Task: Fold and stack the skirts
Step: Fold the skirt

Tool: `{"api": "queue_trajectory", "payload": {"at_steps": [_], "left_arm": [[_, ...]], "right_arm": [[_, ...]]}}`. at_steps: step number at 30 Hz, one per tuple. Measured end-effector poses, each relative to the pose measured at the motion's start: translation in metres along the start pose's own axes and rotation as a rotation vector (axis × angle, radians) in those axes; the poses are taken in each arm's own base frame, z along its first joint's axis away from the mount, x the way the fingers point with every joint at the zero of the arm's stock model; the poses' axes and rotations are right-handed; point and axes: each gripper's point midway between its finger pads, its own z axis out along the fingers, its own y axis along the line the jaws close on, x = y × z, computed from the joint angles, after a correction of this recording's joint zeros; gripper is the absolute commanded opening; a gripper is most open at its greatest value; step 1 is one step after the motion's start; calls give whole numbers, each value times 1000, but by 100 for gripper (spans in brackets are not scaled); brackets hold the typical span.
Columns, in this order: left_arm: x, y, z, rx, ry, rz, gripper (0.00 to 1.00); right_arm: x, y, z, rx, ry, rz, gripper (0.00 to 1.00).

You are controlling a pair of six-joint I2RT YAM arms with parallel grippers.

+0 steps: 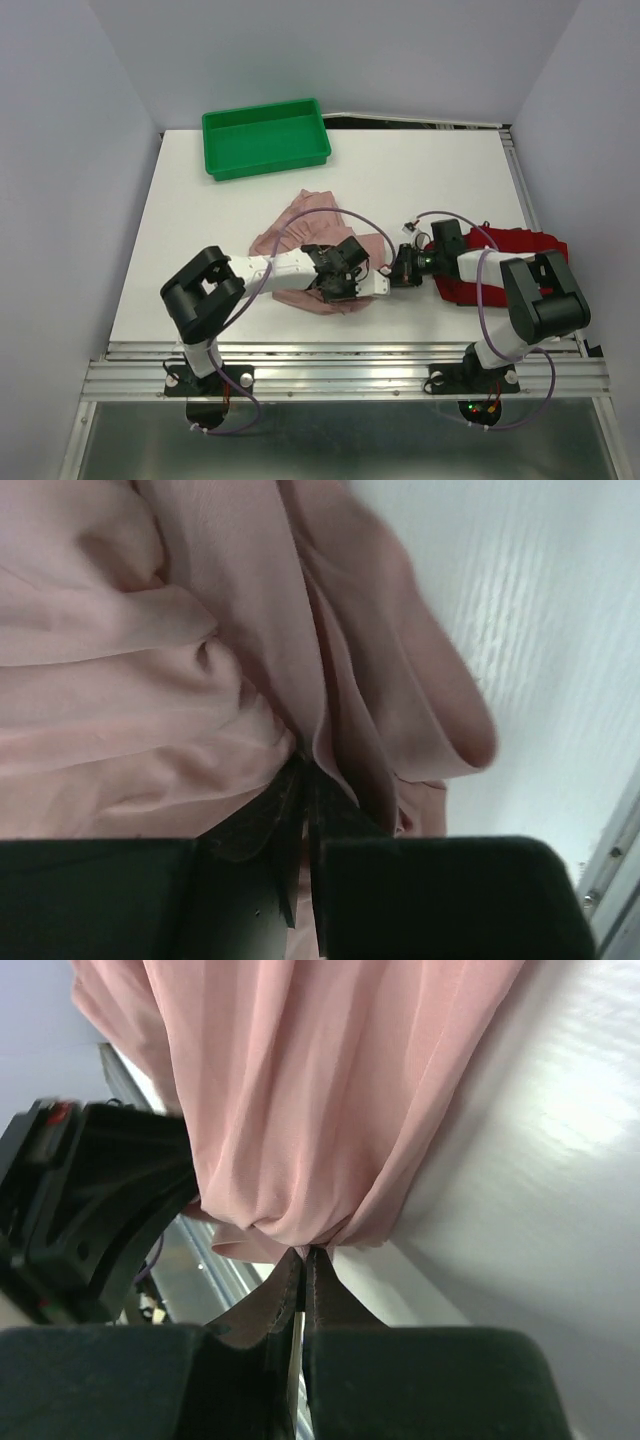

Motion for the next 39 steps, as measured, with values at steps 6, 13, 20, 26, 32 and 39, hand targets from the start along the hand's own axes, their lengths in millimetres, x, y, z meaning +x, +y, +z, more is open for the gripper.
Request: {"api": "queue_trajectory", "payload": {"at_steps": [6,13,20,26,32,39], "left_arm": [[23,33,-1,-92,-45,-45,48],[37,52,-60,-208,-133,-77,68],[-9,45,-110,-280,-290,-72,92],[-1,4,-87,-275,-206,-75,93],[4,-21,-73,-329,-129,14,95],[8,-35,-31,-379,18,95,96]], "right_arm": [[5,13,2,-47,3,42,27],[-2,30,-1,-100,-32,55,68],[-29,41,-1,-103,-63,-6,62],[-103,74,-5,-110,-182,-206,54],[-154,83,12,-136,-217,-261,49],[-142,89,50,-179,-149,-250,49]]}}
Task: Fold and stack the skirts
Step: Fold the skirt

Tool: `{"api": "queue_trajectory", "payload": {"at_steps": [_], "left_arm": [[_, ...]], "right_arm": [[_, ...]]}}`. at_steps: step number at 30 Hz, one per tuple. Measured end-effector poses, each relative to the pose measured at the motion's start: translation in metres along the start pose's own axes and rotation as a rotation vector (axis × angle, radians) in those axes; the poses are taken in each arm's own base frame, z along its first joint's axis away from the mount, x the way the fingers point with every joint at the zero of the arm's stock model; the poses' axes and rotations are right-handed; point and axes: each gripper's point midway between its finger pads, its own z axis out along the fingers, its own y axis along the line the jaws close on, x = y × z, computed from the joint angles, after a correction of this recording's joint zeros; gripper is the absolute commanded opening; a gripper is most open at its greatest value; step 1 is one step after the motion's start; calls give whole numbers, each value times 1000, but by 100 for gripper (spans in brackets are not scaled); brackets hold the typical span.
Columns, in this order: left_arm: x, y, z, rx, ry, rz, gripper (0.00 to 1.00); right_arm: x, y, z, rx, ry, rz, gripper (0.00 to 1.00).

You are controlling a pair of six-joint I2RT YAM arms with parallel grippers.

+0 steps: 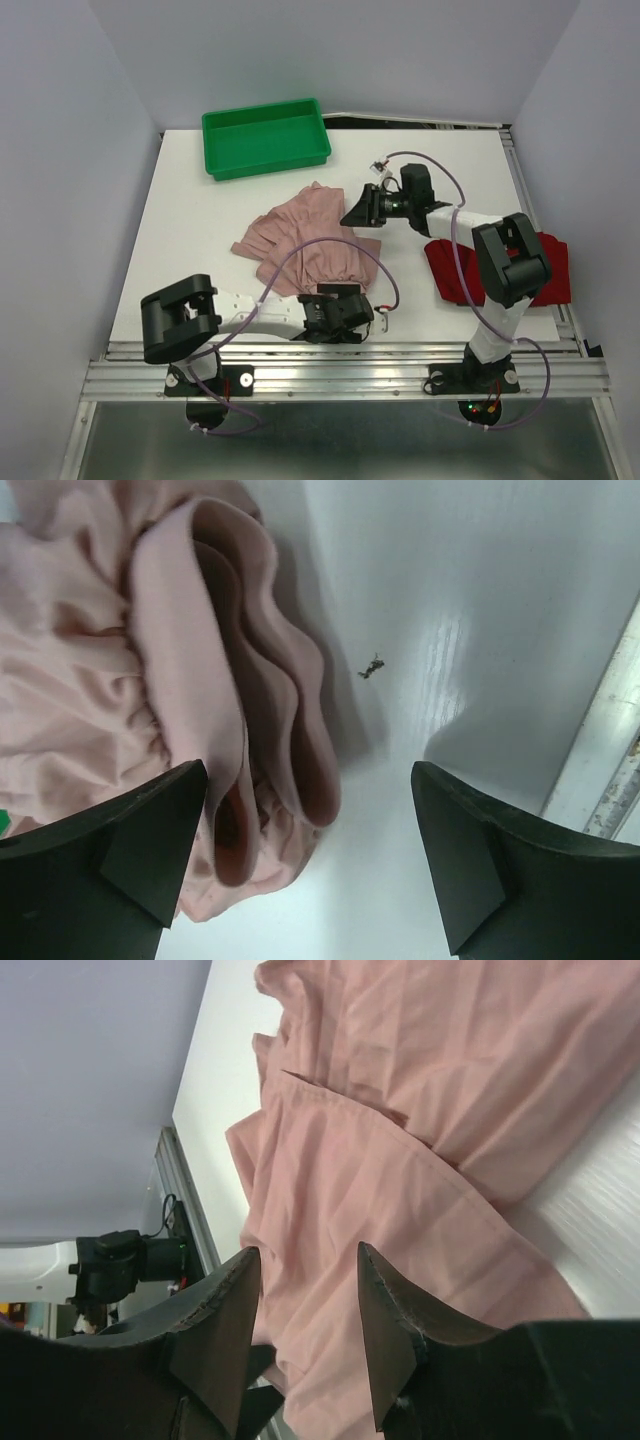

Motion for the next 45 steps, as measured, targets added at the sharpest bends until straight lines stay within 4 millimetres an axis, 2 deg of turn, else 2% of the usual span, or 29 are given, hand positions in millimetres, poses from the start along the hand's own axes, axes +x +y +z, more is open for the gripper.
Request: {"api": "queue_trajectory", "payload": {"at_steps": [2,5,7,8,11,12,13,15,18,19,23,27,30,37,40,42,43,45], "left_arm": [[8,-2,9,-17,51,17,96],[3,5,13,-59,50,2,94],[0,11,17,-100,58,0,85],[-1,13,19,-115,60,-2,76],[-4,18,27,-151,74,7,59],[-4,17,30,-156,83,13,46],[-4,16,32,-152,86,18,40],[-1,13,34,-140,94,21,24],[0,8,34,-109,97,30,10],[0,7,32,-96,93,32,0],[-3,8,21,-78,54,17,0],[-11,17,-1,-62,-20,-25,0],[-17,22,-16,-36,-71,-60,0],[-21,19,-46,162,-193,-148,0],[-29,14,-63,246,-256,-158,0],[-38,9,-77,306,-311,-152,0],[-43,7,-84,333,-337,-149,0],[-50,1,-94,383,-378,-143,0]], "right_arm": [[1,6,12,-21,14,-17,49],[-6,14,25,-48,14,-51,48],[-14,19,35,-67,8,-83,48],[-19,22,40,-76,1,-104,48],[-23,22,50,-89,1,-134,47],[-25,21,59,-97,4,-154,47],[-27,20,65,-100,2,-170,47],[-26,12,78,-105,16,-196,49],[-15,-2,93,-99,47,-220,49],[-9,-9,99,-95,61,-235,49],[11,-26,108,-73,112,-266,45],[30,-39,105,-44,154,-306,41],[54,-45,91,-26,203,-305,38],[94,-28,42,12,294,-345,38],[95,-18,31,17,315,-358,43],[88,-8,26,22,314,-369,49],[81,-4,26,25,308,-375,52],[50,9,33,30,264,-419,56]]}}
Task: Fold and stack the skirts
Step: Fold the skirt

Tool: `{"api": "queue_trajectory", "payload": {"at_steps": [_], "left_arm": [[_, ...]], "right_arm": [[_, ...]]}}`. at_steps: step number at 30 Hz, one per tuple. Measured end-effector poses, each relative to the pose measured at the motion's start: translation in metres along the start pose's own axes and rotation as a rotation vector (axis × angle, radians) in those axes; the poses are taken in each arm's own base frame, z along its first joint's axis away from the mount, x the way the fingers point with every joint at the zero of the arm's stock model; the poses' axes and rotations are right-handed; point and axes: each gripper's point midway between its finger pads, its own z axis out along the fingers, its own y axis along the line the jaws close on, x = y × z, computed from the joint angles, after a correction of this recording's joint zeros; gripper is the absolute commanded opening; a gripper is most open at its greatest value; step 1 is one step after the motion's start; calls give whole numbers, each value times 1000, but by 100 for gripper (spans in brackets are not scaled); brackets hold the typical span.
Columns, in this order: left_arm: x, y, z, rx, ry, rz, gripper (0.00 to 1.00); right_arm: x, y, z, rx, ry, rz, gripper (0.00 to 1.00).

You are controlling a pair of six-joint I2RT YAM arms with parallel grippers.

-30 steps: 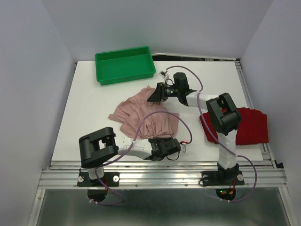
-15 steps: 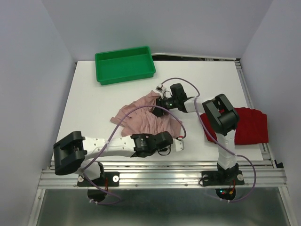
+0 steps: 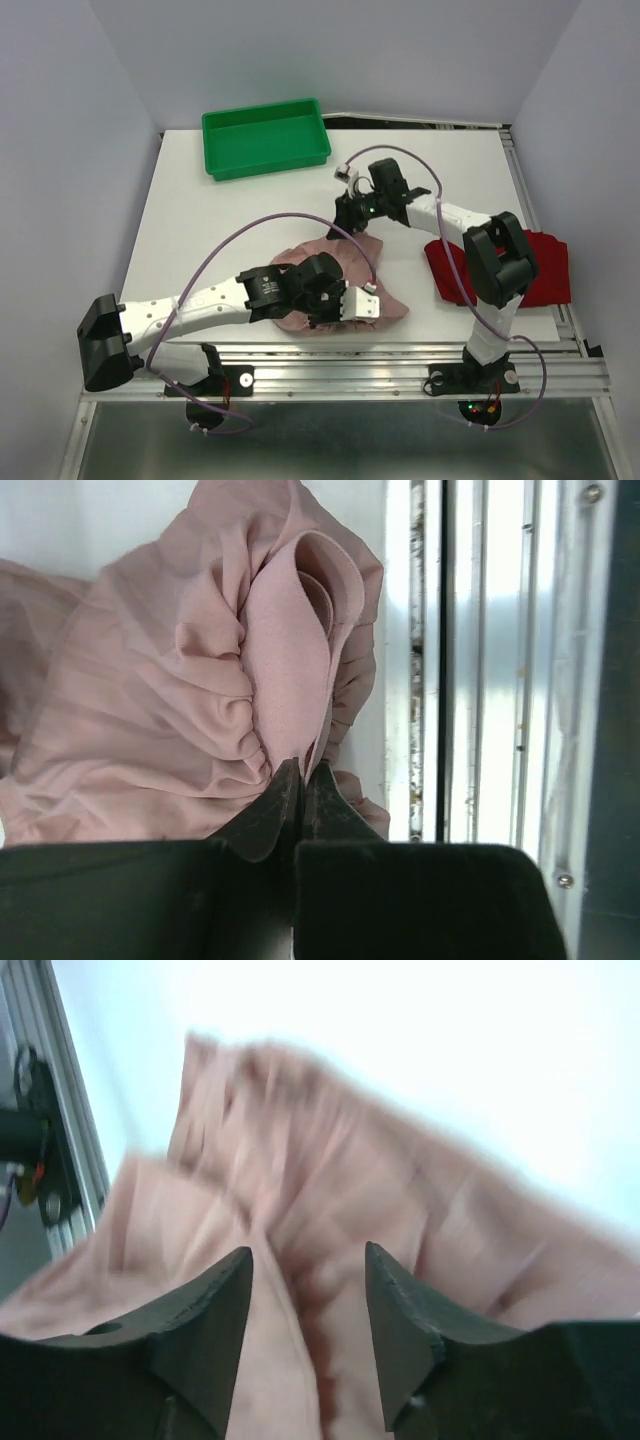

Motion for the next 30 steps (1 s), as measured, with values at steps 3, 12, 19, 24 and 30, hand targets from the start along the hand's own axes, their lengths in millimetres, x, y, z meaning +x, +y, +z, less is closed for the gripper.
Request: {"api": "queue_trajectory", "payload": {"at_steps": [3,12,19,24,30], "left_arm": [[-2,-16,-2,86,-18,-3,0],[6,-26,-5,151,0,-25,0],[-3,11,-21,82,-24,-107,0],[-18,40,-28,28,-60,-138,0],[2,69,-17,-2,-9,-222,0]], "right_arm": [[-59,-5,1,22,-86,-83,59],[-68,-48,38,17,-58,-89,44],[23,-51,48,-44,114,65,25],[44,-34,46,-123,143,116,21],[61,-14,45,-183,164,168,21]]}}
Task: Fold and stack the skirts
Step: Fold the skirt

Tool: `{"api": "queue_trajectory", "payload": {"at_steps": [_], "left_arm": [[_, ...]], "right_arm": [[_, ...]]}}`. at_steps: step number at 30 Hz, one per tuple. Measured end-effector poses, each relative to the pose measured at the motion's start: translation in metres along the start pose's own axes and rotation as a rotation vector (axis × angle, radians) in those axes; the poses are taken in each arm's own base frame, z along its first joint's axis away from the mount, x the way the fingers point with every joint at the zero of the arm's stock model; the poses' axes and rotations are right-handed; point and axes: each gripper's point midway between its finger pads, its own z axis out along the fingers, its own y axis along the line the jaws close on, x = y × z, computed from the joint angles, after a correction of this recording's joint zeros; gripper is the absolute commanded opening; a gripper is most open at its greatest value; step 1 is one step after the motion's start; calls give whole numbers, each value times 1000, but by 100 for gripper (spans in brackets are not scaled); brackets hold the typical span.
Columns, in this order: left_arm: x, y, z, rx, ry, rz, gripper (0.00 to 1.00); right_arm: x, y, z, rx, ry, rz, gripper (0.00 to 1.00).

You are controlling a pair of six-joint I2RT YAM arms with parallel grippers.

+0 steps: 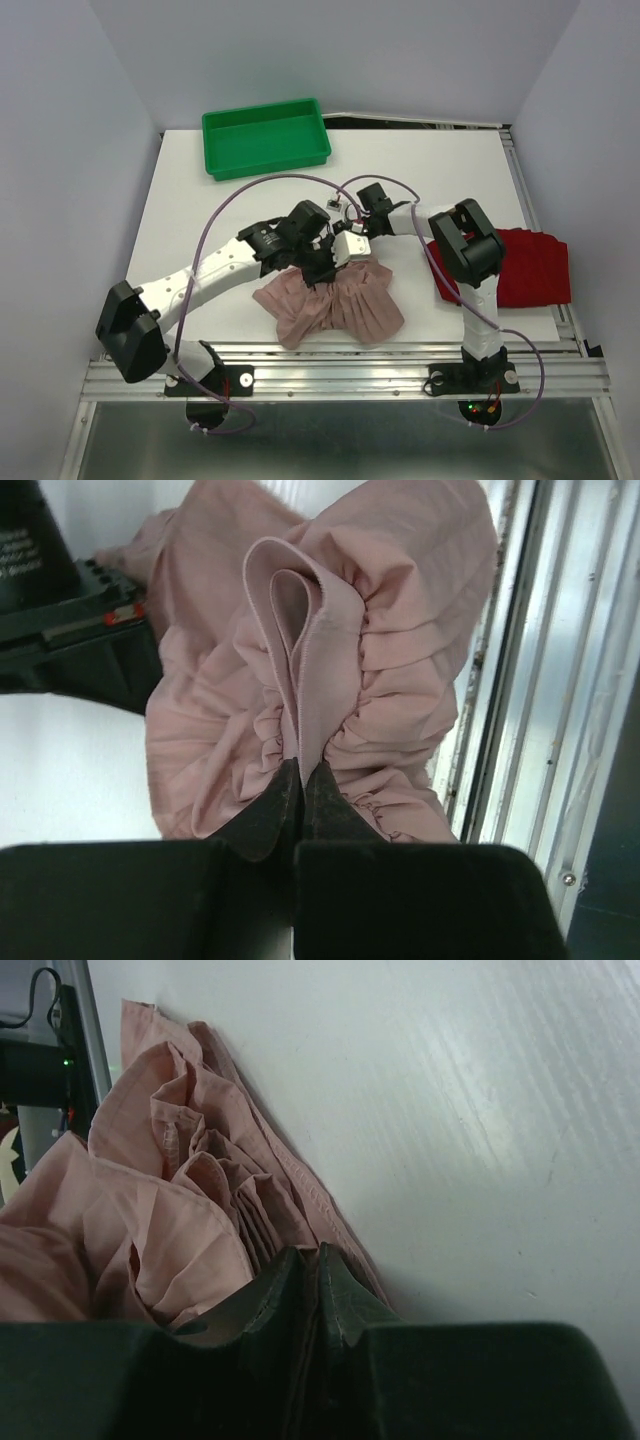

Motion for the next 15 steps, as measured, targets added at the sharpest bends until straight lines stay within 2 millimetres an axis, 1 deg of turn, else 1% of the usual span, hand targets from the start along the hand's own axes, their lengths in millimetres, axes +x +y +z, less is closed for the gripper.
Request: {"api": "queue_trajectory", "payload": {"at_steps": [2,10,15], "left_arm": [[10,15,7,-12,30,-37,0],[38,52,34,-24,88,-107,0],[44,70,47,-40,83,-95,7]], "right_arm": [[3,2,0,-8,2,8,21],[4,6,0,-27,-2,11,21],[4,8,0,-38,-2,12,22]]}}
